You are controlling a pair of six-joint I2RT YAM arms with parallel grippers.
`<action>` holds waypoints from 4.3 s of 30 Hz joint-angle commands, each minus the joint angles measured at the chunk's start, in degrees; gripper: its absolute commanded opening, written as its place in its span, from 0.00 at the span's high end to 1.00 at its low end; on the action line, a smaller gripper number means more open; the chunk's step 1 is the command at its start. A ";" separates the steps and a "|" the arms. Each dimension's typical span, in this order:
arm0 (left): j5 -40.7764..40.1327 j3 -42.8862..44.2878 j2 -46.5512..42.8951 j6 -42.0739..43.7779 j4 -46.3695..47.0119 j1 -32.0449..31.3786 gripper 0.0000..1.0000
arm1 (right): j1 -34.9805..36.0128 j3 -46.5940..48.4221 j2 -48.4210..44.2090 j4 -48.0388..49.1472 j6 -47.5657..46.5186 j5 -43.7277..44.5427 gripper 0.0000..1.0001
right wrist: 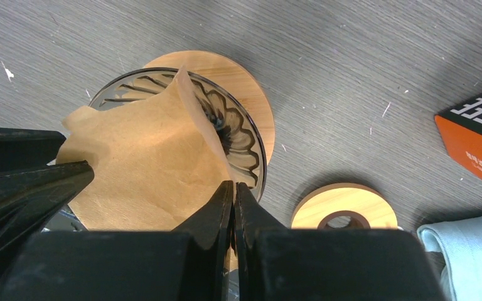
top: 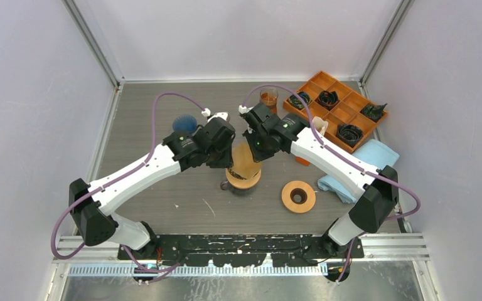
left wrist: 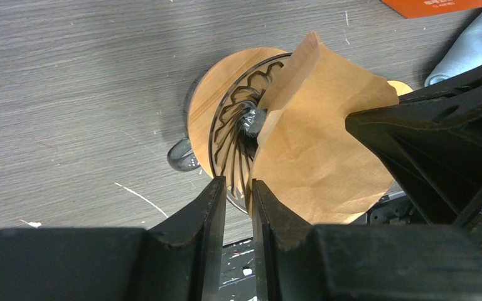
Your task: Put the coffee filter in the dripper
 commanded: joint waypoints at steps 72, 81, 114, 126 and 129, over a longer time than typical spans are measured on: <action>-1.95 -6.65 -2.57 1.83 5.60 1.86 0.38 | -0.64 -7.97 -6.24 12.24 1.55 2.03 0.49; -1.72 -6.70 -4.16 1.98 6.11 1.98 0.30 | -0.68 -8.00 -7.72 12.24 1.55 2.63 0.43; 1.24 -5.74 1.01 4.06 11.12 6.46 0.17 | -0.72 -11.20 -13.91 16.74 3.03 7.55 0.34; 4.91 -7.66 -1.23 4.11 12.30 6.59 0.13 | -0.68 -13.53 -18.38 19.25 2.45 6.60 0.34; 5.60 -8.03 -2.31 4.12 11.99 6.58 0.13 | -0.71 -13.78 -18.96 19.27 2.27 6.03 0.33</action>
